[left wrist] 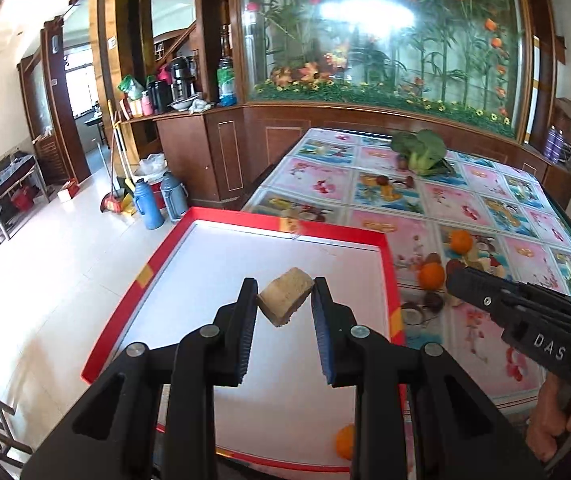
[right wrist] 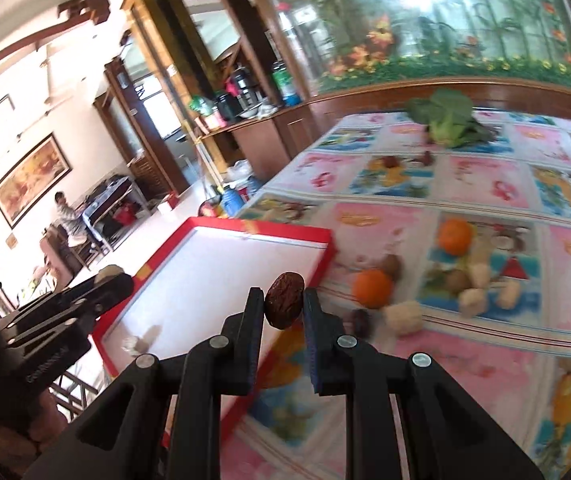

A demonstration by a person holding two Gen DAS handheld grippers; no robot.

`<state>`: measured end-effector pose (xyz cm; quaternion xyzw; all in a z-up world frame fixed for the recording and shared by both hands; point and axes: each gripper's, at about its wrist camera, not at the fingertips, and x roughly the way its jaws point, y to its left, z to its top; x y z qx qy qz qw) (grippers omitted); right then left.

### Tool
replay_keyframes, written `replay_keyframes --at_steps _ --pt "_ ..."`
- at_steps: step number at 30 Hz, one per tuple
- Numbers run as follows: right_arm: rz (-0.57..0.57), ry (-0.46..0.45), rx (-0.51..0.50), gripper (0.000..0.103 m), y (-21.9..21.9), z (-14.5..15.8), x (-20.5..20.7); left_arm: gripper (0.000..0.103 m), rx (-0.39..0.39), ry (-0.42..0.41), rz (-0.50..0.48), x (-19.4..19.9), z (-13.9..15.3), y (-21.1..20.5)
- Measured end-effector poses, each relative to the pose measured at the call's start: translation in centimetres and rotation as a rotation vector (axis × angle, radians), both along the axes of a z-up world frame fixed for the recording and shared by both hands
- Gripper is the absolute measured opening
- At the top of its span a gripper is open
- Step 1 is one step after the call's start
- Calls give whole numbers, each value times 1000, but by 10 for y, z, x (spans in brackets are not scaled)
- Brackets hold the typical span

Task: Organize fruits
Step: 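Place the date in the tray with the right gripper while the left gripper drops a root piece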

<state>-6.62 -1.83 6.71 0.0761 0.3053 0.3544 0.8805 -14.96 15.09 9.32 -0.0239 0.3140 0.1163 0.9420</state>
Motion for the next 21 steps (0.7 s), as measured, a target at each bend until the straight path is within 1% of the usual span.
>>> replay_keyframes --at_steps 7,10,17,21 --pt "83 -29 -78 18 53 -7 -16 30 -33 7 30 -6 -10 29" --pt "97 -25 -107 18 65 -13 -19 30 -39 10 37 -7 -14 35" --pt "107 32 -166 18 78 -33 -14 30 -44 35 57 -8 -24 46" --pt "116 74 -190 18 86 -44 -15 30 -46 71 73 -5 -35 51"
